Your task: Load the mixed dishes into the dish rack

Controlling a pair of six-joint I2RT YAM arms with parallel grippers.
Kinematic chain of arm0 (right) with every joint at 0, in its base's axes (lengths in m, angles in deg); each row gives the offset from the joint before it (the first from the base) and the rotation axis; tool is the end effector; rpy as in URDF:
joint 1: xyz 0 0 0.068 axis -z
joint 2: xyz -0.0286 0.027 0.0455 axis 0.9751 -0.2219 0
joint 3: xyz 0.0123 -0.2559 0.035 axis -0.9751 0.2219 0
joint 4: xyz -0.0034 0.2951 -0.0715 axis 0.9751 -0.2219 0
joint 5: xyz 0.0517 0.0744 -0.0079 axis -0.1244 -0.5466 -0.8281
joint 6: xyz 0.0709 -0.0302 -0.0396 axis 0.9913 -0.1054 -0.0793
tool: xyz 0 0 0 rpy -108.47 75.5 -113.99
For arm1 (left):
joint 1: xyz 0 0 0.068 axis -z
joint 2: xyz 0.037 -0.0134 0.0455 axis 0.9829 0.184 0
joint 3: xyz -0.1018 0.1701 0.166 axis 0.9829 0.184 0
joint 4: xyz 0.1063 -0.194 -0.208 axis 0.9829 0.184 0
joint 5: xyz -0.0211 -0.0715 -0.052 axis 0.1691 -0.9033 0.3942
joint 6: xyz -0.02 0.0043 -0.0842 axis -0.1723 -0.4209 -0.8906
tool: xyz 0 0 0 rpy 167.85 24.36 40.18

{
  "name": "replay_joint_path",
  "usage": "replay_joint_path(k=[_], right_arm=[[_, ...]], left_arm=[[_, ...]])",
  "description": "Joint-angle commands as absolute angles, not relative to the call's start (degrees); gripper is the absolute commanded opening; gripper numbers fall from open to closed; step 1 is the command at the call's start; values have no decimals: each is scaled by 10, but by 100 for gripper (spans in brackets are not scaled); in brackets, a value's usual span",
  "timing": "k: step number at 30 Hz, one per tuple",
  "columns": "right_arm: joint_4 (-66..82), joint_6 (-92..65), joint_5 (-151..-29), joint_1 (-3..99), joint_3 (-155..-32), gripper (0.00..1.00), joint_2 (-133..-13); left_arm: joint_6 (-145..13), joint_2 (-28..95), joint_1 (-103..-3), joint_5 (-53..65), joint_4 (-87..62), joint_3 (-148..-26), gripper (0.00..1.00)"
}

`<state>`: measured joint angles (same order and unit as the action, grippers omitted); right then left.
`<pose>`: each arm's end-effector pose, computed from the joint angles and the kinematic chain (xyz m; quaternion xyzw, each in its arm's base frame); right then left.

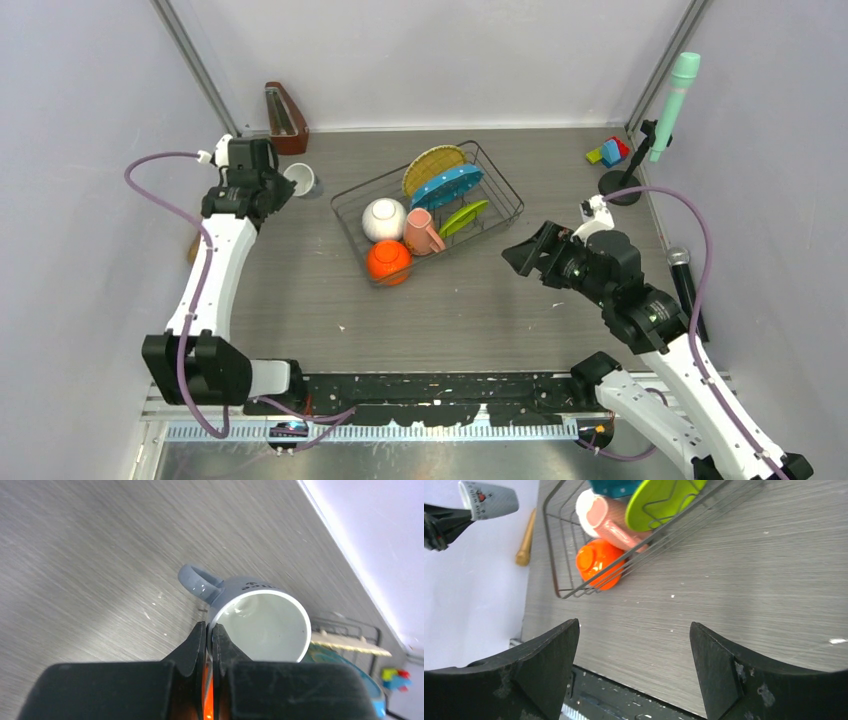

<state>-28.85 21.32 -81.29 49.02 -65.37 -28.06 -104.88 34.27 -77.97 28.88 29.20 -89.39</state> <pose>0.1997 0.1060 0.3125 0.1000 0.8404 0.3002 0.4400 0.3631 0.0103 0.3121 -0.4194 0.8004 -0.0750 0.4217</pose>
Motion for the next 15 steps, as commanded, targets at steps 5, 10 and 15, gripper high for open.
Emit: replay_joint_path(k=[5,10,15], right_arm=[[-157,234,-964,490,-652,87,-310],[-125,320,-975,490,-665,90,-340],[-93,448,-969,489,-678,92,-381]], left_arm=[[-1060,273,-784,-58,139,-867,0],[-1141,257,-783,-242,-126,-791,0],[-1144,281,-745,-309,-204,-811,0]])
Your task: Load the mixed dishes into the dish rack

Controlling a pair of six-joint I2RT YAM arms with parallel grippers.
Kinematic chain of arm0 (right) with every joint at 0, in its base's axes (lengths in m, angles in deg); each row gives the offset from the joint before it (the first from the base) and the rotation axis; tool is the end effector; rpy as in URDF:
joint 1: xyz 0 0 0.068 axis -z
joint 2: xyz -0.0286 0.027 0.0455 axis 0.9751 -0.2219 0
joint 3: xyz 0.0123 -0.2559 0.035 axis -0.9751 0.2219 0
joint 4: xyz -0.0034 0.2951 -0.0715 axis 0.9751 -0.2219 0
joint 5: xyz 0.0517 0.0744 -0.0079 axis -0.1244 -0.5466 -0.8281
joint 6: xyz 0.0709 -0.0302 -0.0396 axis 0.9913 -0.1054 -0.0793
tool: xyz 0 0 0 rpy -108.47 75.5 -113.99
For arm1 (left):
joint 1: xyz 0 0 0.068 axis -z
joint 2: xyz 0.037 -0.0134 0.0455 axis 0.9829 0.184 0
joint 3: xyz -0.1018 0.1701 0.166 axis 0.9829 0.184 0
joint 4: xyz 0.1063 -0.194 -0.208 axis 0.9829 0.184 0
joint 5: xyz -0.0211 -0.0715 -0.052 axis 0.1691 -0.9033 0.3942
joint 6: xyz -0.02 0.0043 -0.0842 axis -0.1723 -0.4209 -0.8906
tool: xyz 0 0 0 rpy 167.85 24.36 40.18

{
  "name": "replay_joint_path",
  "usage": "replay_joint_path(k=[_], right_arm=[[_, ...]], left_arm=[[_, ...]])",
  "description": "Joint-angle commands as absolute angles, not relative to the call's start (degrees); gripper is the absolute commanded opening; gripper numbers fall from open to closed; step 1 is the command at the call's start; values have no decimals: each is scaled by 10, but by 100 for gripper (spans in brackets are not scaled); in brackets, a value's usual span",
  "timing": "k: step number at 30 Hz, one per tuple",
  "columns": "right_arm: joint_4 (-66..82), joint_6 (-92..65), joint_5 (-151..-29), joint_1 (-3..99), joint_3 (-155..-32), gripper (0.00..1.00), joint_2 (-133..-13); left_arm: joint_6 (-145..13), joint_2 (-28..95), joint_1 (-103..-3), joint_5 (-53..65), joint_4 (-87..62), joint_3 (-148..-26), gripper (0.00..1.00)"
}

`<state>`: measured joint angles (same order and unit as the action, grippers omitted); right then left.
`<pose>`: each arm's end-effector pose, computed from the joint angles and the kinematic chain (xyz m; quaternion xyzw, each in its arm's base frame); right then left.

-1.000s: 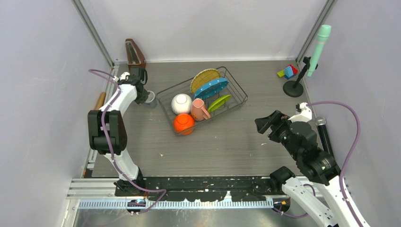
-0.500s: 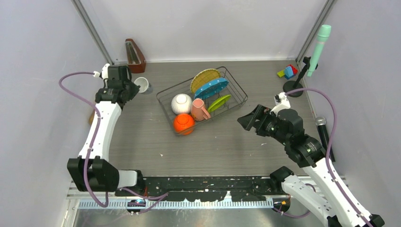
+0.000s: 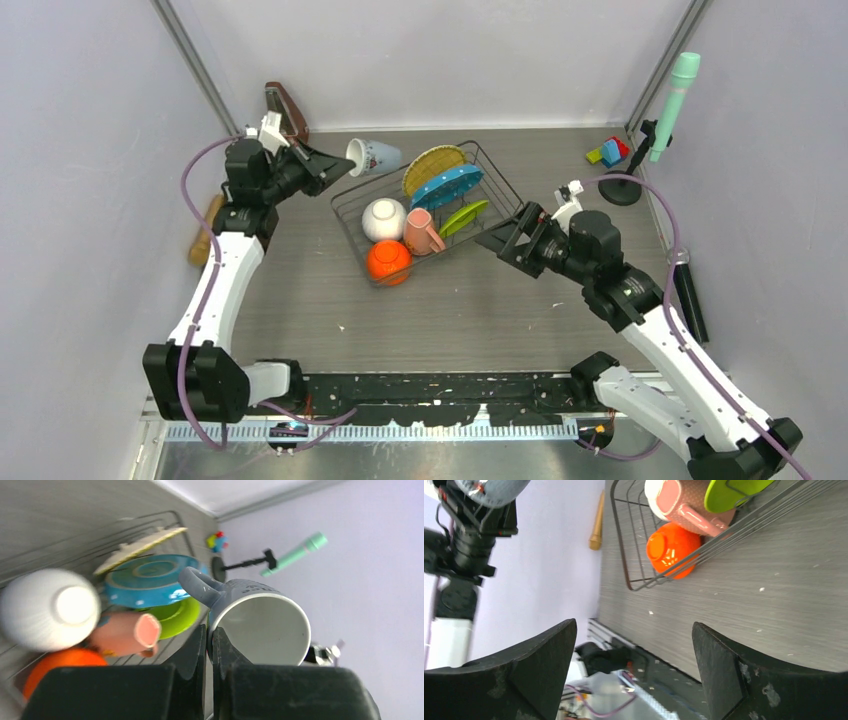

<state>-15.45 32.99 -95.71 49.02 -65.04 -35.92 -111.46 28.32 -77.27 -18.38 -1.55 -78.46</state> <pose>0.2252 0.1413 0.3121 0.1084 0.8110 0.4437 0.3656 0.3614 -0.0547 0.3399 -0.1967 0.7556 -0.4808 0.3991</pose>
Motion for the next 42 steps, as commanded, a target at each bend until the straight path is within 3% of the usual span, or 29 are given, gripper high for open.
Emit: replay_joint_path(k=[1,10,26,42], right_arm=[[-75,483,-976,490,-677,92,-390],[86,672,-992,490,-666,93,-410],[265,785,-1001,490,-659,93,-454],[198,718,-988,489,-686,93,-444]], left_arm=[[-1147,286,-731,-314,-219,-812,0],[-1211,323,-639,-323,-381,-807,0],[-1228,347,-596,-348,-494,-793,0],[-1239,364,-590,-350,-497,-794,0]])
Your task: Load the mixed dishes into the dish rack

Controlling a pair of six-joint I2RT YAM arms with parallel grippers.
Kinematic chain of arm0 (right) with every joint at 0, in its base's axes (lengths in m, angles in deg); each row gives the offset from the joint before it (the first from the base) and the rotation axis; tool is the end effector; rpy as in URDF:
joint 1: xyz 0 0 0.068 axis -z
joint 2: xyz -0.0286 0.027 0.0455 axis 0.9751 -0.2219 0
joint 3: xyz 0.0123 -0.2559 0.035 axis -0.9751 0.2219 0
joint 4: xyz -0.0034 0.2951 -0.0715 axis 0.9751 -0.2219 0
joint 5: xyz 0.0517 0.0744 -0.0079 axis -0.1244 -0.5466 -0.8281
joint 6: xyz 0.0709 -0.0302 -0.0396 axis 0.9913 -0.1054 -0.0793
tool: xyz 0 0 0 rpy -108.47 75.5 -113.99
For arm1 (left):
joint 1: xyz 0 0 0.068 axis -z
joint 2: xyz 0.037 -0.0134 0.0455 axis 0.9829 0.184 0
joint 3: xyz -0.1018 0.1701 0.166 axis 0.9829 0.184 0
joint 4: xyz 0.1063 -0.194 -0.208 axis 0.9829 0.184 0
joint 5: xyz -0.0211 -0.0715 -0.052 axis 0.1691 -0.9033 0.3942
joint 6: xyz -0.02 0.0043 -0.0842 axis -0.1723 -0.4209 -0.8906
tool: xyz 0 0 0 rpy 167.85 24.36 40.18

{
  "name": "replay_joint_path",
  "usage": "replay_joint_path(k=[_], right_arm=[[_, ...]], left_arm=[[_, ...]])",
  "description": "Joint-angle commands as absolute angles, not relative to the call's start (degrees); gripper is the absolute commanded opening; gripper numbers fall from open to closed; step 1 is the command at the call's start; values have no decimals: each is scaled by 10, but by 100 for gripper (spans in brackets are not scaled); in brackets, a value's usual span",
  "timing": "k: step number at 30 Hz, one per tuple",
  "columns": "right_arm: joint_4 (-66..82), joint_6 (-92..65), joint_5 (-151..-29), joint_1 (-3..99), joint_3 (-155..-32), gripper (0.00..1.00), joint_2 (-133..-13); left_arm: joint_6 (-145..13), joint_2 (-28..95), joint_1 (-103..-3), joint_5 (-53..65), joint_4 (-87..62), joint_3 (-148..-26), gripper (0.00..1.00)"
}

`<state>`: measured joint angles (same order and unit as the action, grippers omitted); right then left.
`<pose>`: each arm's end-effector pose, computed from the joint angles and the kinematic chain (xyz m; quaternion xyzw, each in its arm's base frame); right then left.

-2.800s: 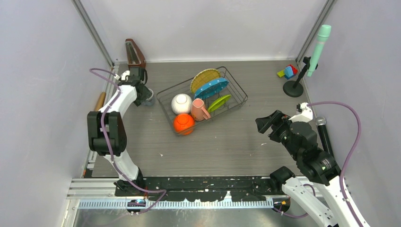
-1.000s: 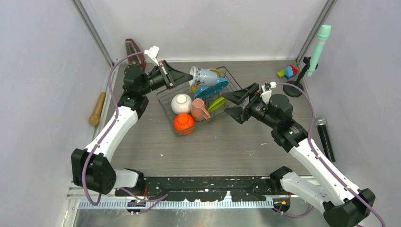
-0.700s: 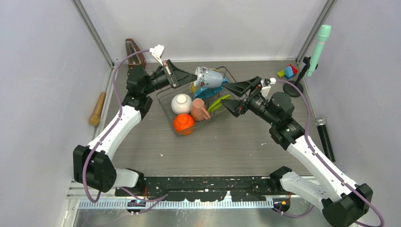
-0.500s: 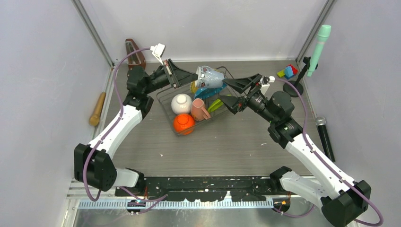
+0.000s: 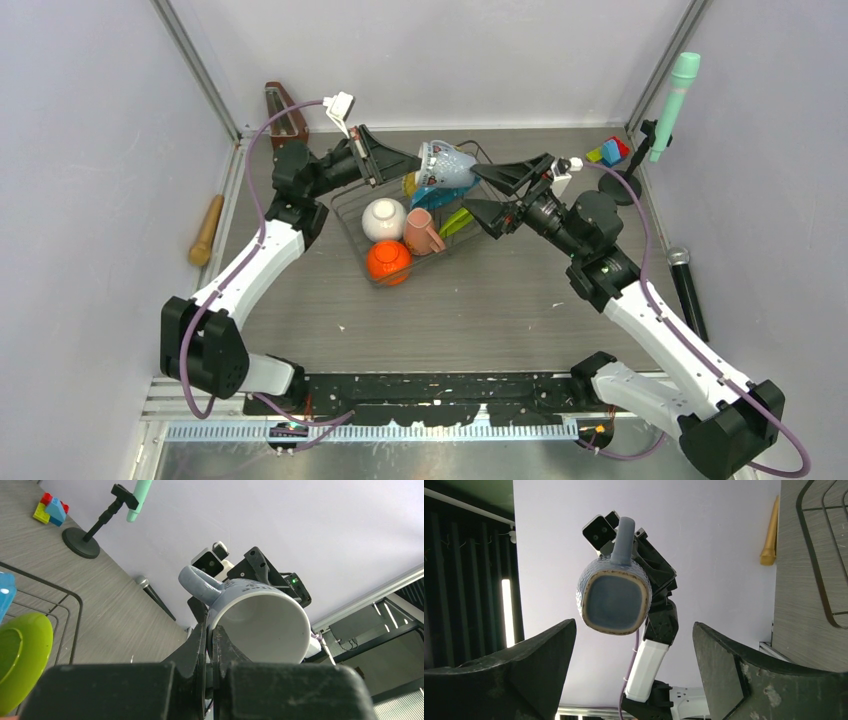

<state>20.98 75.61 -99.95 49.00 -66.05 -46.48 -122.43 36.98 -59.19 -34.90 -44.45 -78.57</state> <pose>0.2670 0.1700 0.3619 0.2679 0.6122 0.6991 0.2543 0.3401 -0.1869 0.3829 0.0993 0.6184 -0.6877 0.3672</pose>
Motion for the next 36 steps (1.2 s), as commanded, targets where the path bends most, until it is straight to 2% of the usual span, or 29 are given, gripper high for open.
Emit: replay_joint_path(k=[1,4,7,14,17,21,25,30,36], right_arm=[[204,718,-991,489,-686,93,-446],[210,696,-997,489,-691,92,-452],[166,588,-989,489,-711,92,-441],[60,268,-964,489,-710,92,-343],[77,169,-937,489,-676,90,-299],[161,97,-934,489,-632,87,-289],[210,5,-984,489,-629,90,-319],[227,-163,-1110,487,-642,89,-365],[256,-369,-1173,475,-609,87,-372]], left_arm=[[-1239,365,-590,-350,-497,-794,0],[-1245,366,-590,-349,-493,-794,0],[-1247,362,-590,-343,-446,-804,0],[-1267,304,-590,-253,-207,-812,0],[-1313,268,-589,-203,-128,-805,0],[-1360,242,-589,-157,75,-852,0],[-1407,248,-589,-181,201,-897,0],[-1455,245,-589,-215,236,-895,0],[-1499,234,-589,-262,249,-885,0]])
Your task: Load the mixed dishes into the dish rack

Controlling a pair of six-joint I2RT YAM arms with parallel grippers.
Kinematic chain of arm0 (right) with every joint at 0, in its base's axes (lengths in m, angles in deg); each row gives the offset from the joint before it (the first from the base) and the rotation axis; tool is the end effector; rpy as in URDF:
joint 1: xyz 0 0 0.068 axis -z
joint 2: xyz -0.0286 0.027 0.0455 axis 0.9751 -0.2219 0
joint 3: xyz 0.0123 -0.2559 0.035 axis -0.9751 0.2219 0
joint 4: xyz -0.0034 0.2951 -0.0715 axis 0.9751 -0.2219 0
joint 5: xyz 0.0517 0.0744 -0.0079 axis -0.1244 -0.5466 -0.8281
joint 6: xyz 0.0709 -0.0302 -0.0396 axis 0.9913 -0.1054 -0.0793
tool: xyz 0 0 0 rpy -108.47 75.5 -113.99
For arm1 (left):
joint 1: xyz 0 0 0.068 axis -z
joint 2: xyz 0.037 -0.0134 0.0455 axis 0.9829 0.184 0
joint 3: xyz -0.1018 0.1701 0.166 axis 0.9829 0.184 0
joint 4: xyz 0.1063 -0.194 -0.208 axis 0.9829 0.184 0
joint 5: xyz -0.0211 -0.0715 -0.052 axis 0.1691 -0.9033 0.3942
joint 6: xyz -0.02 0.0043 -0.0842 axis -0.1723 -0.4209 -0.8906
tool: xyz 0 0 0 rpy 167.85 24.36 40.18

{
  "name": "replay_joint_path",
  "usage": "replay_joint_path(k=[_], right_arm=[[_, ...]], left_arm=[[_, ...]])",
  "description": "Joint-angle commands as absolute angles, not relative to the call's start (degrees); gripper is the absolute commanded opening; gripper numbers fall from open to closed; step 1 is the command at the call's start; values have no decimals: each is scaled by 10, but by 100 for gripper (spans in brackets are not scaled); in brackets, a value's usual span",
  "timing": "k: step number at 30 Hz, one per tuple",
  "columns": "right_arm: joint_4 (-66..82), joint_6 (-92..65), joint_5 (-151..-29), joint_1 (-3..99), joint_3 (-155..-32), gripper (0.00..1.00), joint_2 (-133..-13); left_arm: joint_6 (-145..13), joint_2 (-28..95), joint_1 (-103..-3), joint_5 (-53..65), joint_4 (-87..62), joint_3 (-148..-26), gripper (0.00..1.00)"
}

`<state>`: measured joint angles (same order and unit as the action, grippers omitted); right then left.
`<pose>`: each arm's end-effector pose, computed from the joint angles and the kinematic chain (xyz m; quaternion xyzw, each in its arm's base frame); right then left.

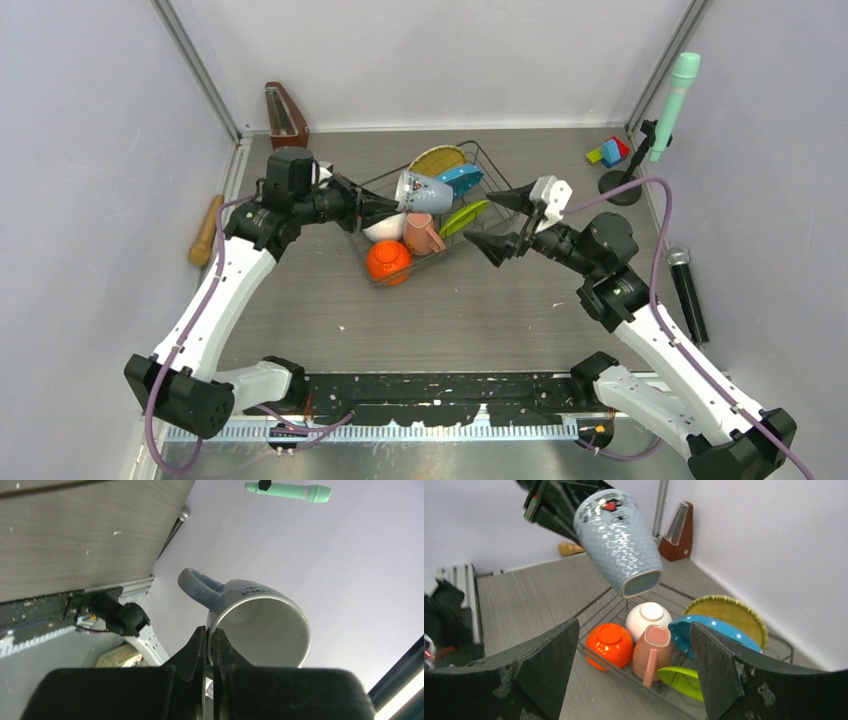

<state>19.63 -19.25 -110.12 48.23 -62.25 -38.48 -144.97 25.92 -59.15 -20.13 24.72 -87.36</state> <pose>0.2271 0.1671 0.3677 -0.3331 0.5637 0.3424 0.6738 0.2921 -0.1538 0.3606 -0.3528 0.7630 -0.5380 0.0620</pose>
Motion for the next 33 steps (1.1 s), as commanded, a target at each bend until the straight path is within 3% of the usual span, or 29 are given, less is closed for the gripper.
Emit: replay_joint_path(k=[1,9,33], right_arm=[[257,-391,-1191,474,-607,87,-372],[261,-392,-1257,466,-644,87,-410],[411,-280,-1284,465,-647,88,-502]], left_arm=[[-1502,231,-589,-266,249,-883,0],[-1488,230,-588,-294,254,-868,0],[-1465,215,-573,-319,208,-835,0]])
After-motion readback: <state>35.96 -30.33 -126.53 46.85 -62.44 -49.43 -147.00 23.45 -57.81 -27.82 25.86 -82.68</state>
